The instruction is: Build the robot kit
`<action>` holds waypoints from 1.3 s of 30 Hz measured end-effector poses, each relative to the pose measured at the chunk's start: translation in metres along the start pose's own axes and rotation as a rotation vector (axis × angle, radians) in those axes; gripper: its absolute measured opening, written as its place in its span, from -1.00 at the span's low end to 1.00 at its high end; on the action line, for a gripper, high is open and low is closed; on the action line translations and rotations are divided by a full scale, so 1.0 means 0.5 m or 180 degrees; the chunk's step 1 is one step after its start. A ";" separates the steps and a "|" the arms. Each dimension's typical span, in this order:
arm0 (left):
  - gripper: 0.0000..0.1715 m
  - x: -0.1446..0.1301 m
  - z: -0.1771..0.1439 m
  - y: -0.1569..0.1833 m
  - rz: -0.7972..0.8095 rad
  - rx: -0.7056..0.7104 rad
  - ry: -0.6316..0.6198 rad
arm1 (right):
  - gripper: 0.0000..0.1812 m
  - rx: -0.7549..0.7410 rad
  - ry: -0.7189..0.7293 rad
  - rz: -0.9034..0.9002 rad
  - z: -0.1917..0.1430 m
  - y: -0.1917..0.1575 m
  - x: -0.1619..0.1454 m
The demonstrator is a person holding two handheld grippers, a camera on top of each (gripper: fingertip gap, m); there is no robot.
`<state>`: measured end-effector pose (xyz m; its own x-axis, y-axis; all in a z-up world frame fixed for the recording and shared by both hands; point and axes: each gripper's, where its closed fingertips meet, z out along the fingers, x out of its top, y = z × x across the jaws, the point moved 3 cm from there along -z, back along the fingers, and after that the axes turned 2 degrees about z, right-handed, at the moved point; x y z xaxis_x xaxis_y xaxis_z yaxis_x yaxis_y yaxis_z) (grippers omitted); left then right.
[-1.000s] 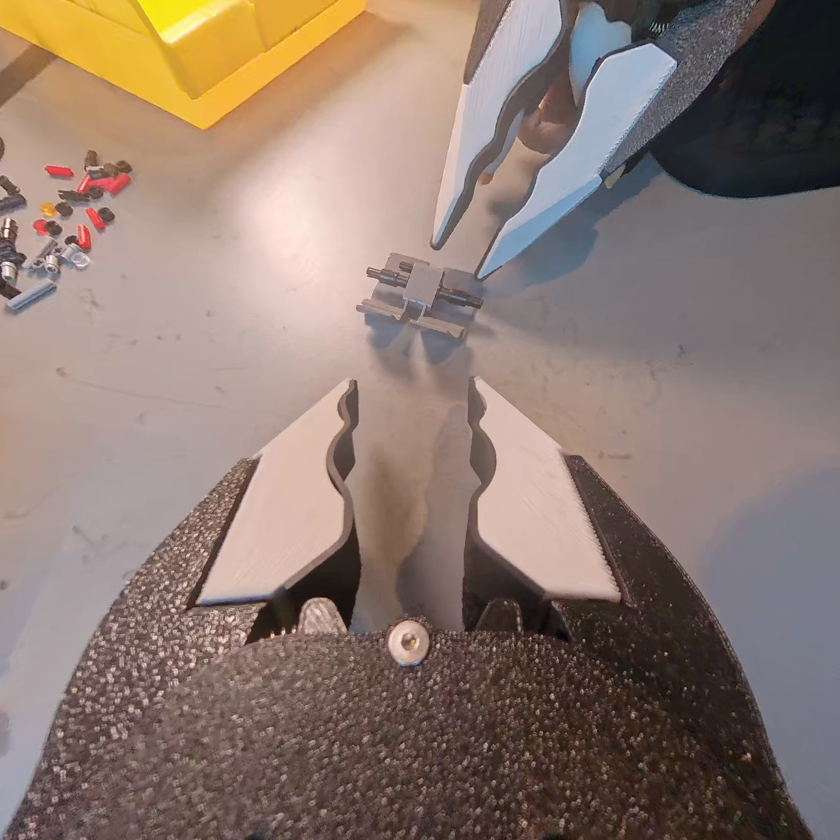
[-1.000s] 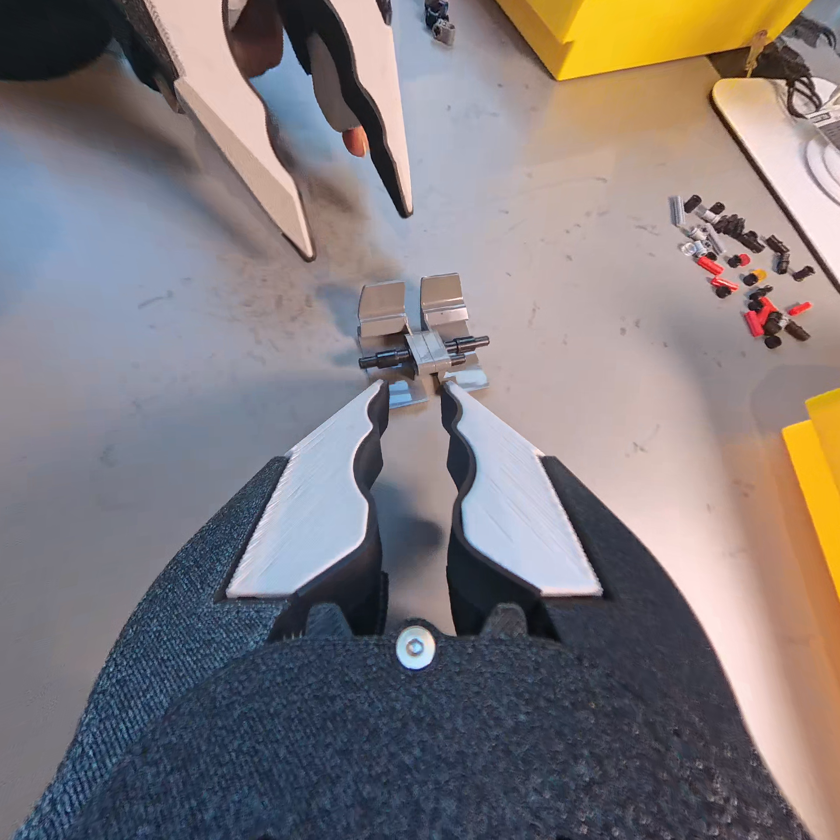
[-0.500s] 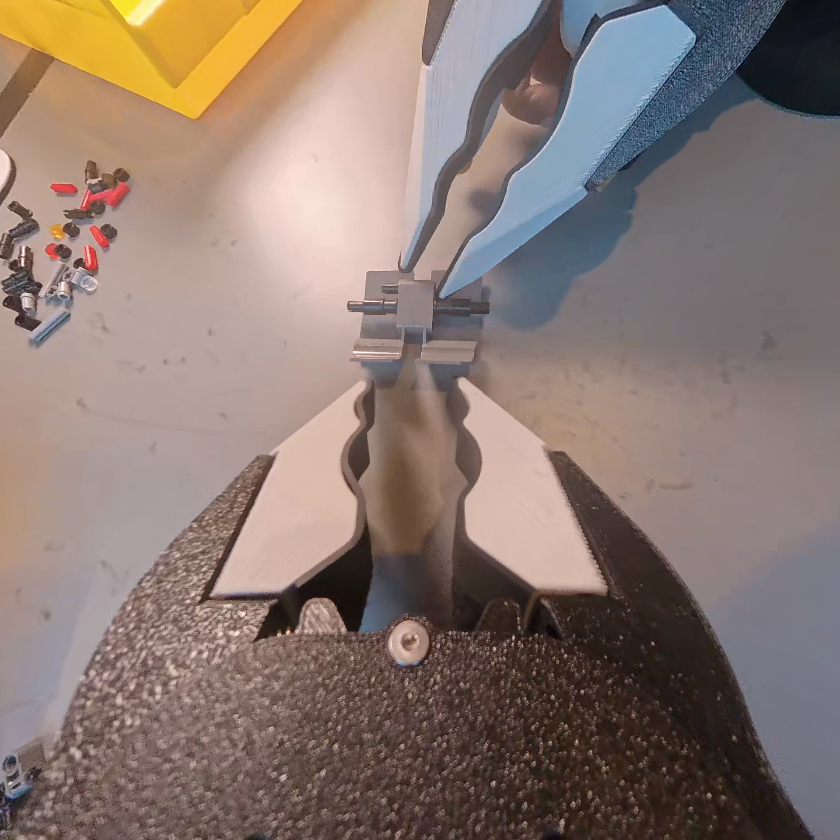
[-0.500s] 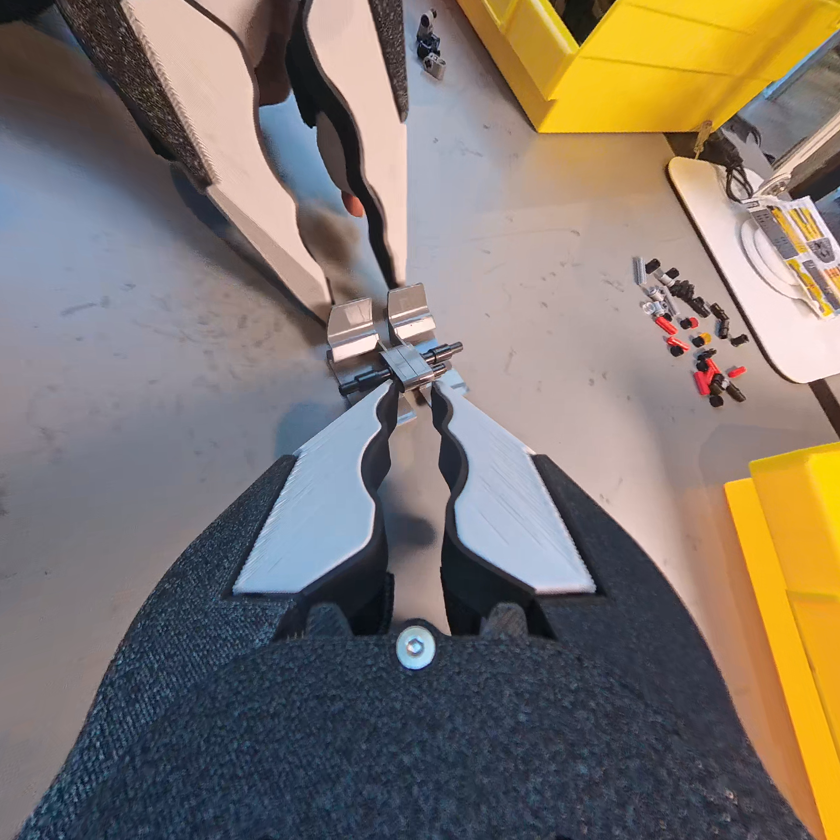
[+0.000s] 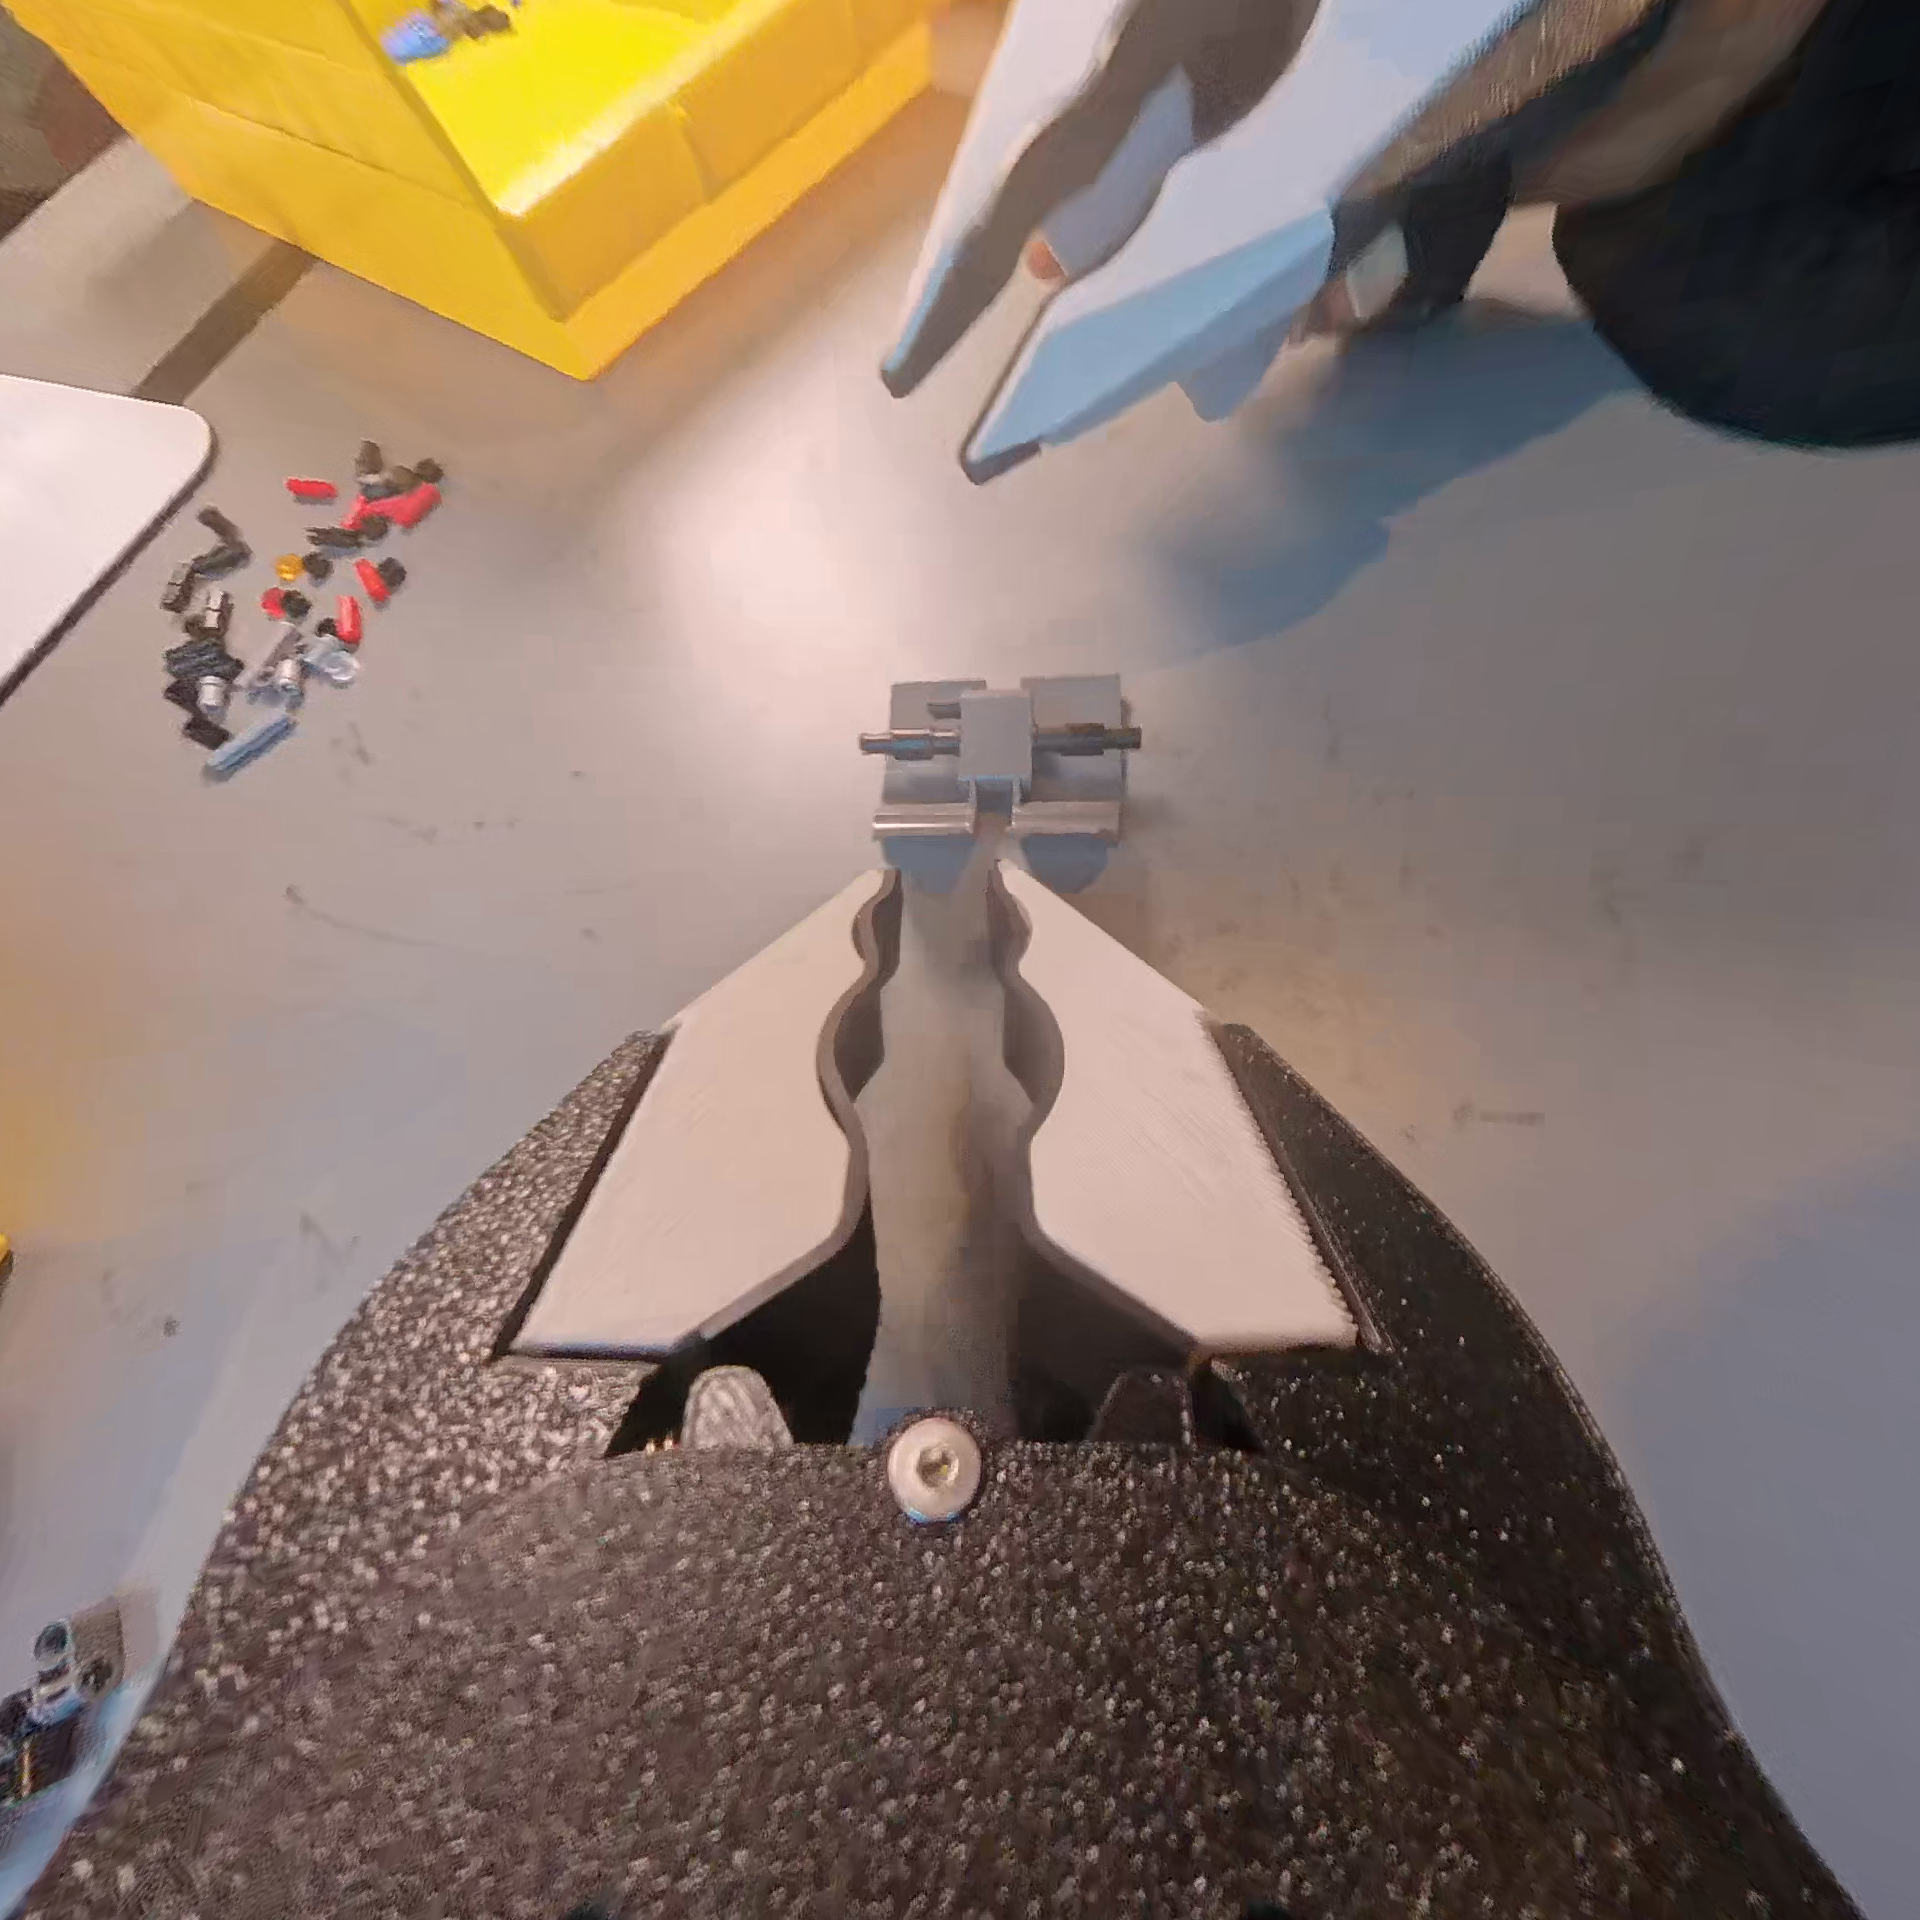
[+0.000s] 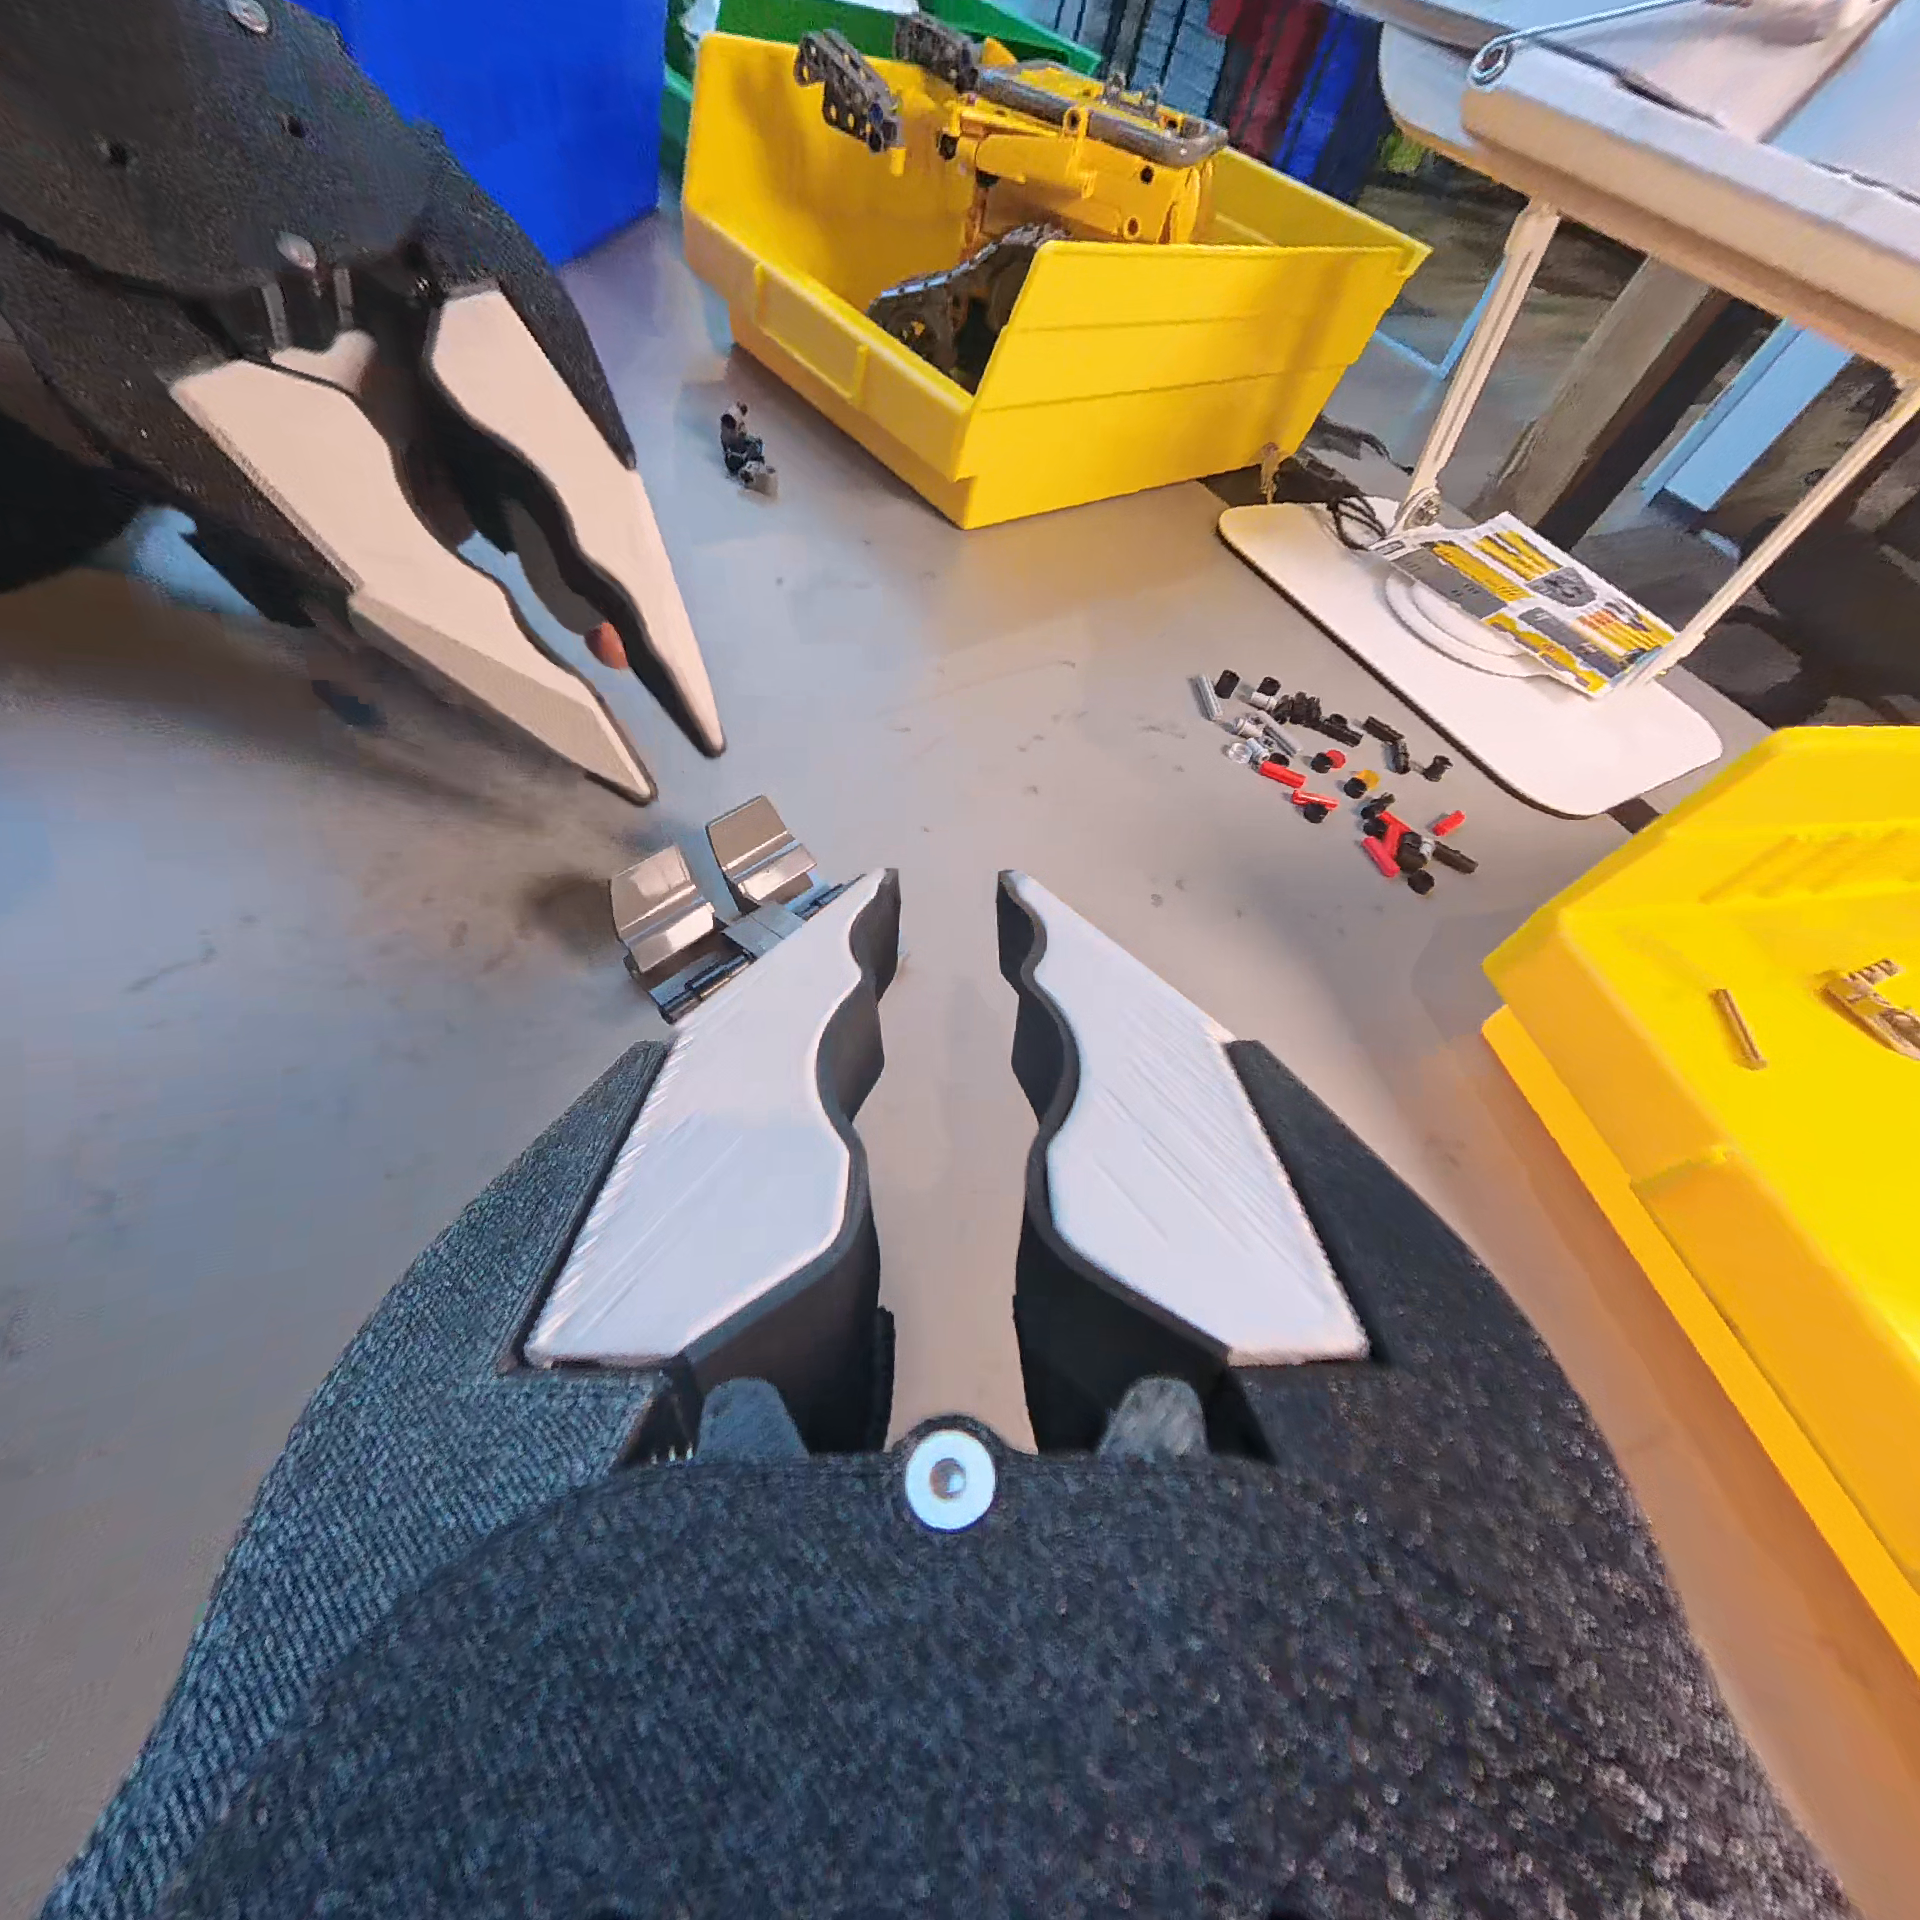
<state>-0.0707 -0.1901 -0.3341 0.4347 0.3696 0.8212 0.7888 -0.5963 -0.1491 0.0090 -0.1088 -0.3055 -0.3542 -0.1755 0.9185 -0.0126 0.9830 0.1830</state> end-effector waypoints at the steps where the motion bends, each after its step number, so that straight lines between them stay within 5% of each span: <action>1: -0.77 0.010 -0.011 -0.008 -0.0084 0.0044 0.0156 | -0.79 -0.0008 0.0031 0.0018 -0.001 0.000 0.003; 7: -0.54 0.071 -0.074 -0.054 -0.0550 0.0366 0.1062 | -0.57 -0.0183 0.0151 0.0185 -0.003 0.011 0.013; 16: -0.27 0.077 -0.130 -0.111 -0.0747 0.1059 0.1431 | 0.03 -0.0682 0.0306 0.0494 -0.026 0.069 0.014; 29: -0.61 0.053 -0.183 -0.155 -0.0855 0.1497 0.1529 | -0.05 -0.0753 0.0615 0.0417 -0.047 0.072 0.045; 39: -0.49 0.061 -0.208 -0.161 -0.0778 0.1711 0.1595 | -0.06 -0.0920 0.0965 0.0350 -0.069 0.085 0.081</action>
<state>-0.1661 -0.2053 -0.2397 0.0735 0.0032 0.9973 0.9953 -0.0642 -0.0731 0.0263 -0.0762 -0.2483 -0.0477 -0.1208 0.9915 0.2875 0.9490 0.1294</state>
